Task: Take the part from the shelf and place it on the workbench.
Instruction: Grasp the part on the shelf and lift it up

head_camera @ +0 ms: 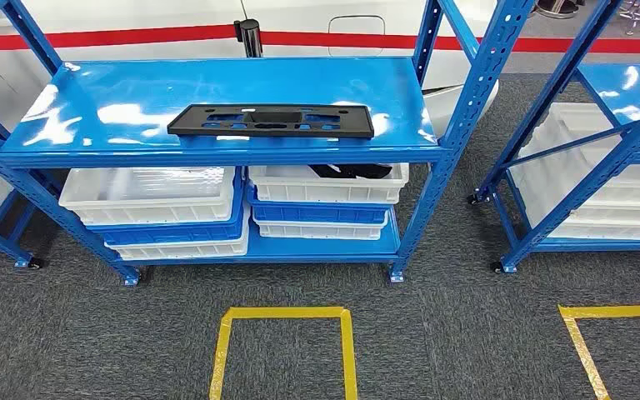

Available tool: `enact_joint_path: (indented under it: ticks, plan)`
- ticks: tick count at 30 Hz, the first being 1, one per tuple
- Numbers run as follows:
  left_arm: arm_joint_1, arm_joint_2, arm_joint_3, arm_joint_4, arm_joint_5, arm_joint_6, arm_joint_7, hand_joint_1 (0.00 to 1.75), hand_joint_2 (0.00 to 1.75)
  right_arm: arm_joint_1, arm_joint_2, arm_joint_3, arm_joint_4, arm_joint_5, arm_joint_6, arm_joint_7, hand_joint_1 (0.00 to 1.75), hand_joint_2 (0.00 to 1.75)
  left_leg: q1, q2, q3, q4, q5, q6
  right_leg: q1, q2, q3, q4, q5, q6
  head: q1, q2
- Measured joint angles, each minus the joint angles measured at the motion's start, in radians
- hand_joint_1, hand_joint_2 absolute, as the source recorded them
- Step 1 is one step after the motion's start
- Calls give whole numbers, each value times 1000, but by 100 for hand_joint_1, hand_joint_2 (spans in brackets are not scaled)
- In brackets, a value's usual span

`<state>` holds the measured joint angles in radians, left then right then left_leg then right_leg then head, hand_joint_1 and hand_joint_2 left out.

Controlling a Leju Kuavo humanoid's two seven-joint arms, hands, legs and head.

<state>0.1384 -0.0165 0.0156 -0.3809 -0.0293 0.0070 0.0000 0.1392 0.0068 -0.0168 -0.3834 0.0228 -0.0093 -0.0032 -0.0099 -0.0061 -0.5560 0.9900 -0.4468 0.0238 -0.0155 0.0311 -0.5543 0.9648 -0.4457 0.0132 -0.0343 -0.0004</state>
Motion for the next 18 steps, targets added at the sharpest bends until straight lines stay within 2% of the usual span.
enact_joint_path:
  ticks: [8,18]
  plan:
    - [-26,-24,45,2,-175,39,7,0,175,-24,17,-18,3,137,-70,0,0,175,0,0,0,0,0,0,0,0,0,0,0,0,0,0]
    - [-66,-65,216,24,-385,116,8,0,175,-65,53,-150,26,286,-184,-13,0,175,0,0,0,0,0,0,0,0,0,0,0,0,0,0]
